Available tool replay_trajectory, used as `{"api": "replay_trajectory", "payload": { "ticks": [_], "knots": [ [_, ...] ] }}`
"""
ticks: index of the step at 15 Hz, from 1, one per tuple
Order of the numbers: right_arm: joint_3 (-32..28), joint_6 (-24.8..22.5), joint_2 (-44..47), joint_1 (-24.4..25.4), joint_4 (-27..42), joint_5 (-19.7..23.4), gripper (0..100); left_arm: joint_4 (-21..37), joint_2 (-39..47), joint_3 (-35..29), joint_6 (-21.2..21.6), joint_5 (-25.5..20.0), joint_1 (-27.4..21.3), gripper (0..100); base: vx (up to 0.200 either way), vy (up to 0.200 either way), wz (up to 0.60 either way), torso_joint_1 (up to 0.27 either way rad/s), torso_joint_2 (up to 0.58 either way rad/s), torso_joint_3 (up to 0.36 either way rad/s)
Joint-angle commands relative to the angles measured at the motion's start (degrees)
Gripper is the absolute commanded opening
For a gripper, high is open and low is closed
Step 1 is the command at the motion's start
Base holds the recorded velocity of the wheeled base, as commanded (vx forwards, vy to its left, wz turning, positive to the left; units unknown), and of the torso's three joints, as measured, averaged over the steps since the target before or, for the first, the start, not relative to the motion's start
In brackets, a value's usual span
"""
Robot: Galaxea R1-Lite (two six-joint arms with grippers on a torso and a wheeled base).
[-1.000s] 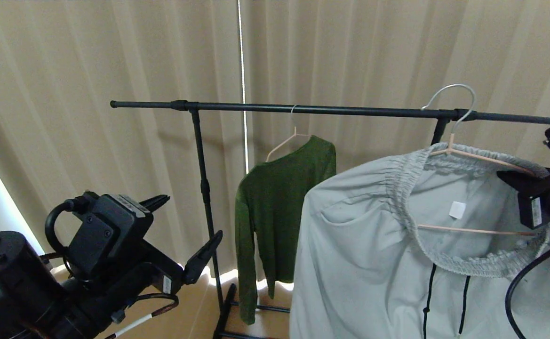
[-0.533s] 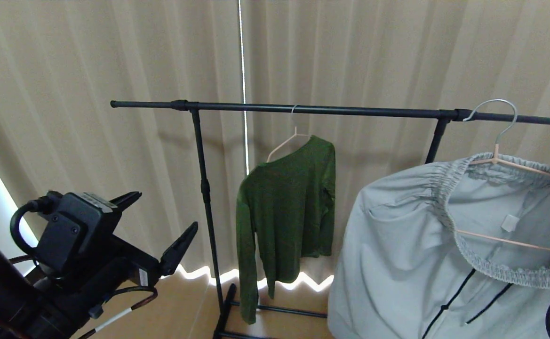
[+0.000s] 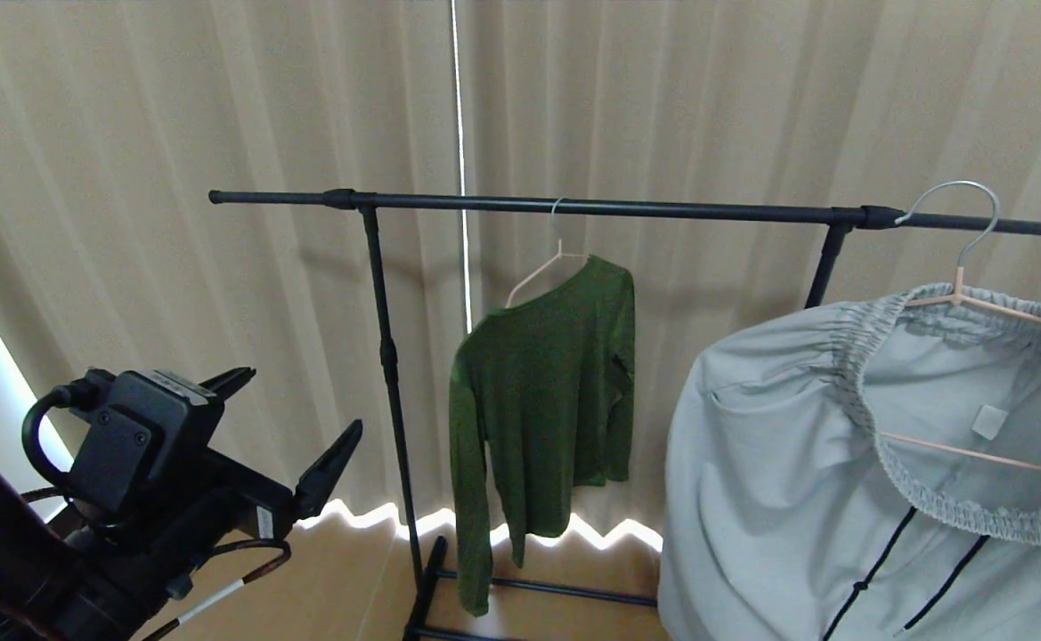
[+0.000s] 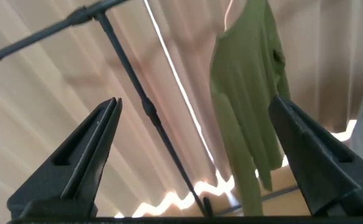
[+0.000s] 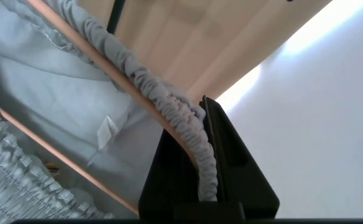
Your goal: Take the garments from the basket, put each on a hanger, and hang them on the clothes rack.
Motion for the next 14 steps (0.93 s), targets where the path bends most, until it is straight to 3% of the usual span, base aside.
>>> {"api": "replay_trajectory", "payload": {
  "ticks": [1, 14],
  "knots": [
    [-0.04, -0.01, -0.47, 0.03, -0.04, 0.02, 0, -0.04, 0.36, 0.14, 0.01, 0.04, 0.03, 100, 0.2, 0.0, 0.0, 0.002, 0.0, 0.007],
    [0.84, 0.08, -0.38, -0.85, -0.13, 0.02, 0, -0.13, -1.13, -0.03, 0.53, 0.04, 1.35, 100, 0.2, 0.0, 0.0, 0.004, 0.0, 0.004]
  ]
}}
